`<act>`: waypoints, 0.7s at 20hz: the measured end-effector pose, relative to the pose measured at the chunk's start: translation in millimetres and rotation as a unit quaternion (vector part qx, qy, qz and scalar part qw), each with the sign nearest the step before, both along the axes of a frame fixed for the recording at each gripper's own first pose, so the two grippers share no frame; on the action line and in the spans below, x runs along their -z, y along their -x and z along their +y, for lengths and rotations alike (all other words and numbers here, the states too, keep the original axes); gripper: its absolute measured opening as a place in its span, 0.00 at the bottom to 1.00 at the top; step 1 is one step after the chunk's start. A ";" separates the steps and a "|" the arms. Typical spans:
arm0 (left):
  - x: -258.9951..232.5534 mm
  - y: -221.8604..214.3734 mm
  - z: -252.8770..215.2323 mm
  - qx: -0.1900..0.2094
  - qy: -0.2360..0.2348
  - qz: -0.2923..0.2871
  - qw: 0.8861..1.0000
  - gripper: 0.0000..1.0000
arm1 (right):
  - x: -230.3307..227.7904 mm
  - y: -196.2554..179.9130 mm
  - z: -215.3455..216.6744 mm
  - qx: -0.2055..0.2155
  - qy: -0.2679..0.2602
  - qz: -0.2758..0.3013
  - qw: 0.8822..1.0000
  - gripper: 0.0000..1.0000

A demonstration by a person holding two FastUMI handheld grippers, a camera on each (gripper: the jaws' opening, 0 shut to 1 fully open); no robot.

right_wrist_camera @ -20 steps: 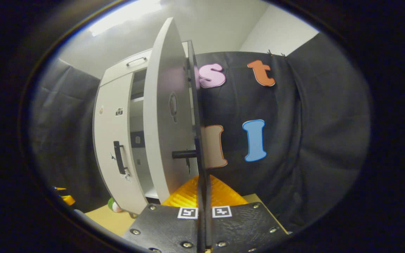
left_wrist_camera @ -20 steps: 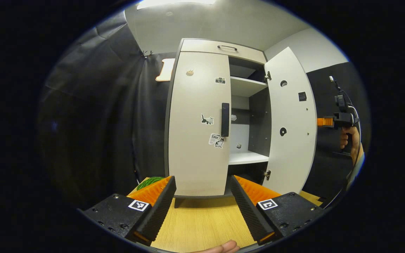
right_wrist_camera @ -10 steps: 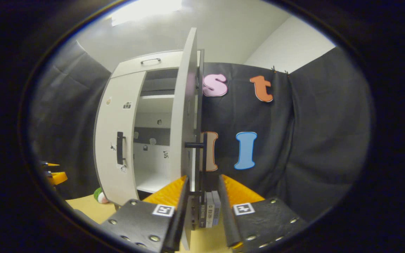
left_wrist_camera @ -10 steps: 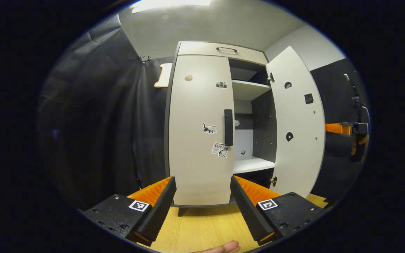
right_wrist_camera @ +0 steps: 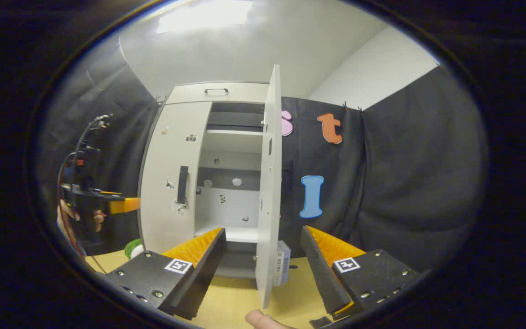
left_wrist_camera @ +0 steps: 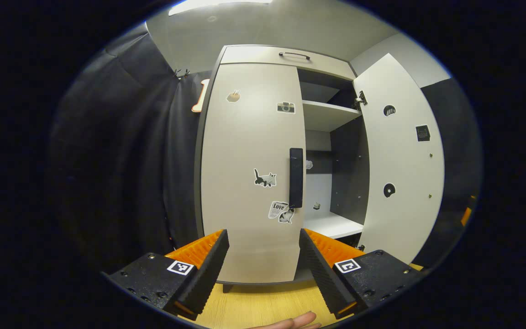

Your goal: Open the right door of the double-door shoe cabinet with the right hand, and open the left door with the left hand.

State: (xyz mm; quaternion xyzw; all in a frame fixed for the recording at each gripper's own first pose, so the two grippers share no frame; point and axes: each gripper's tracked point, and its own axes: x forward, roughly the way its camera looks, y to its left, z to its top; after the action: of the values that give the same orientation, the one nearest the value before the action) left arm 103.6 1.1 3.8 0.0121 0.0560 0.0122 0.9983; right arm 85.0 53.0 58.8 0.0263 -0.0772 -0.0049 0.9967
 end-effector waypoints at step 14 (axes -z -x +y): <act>-24.9 -139.8 -38.6 0.002 0.009 0.002 1.000 0.95 | 55.3 36.3 4.5 -0.008 -0.080 0.031 0.996 0.98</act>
State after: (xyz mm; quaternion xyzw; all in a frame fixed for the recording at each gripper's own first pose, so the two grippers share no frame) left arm 243.4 -37.5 28.7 0.0031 0.0582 0.0099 0.9983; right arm 48.6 57.5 3.6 0.1065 -0.0457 -0.0034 0.9933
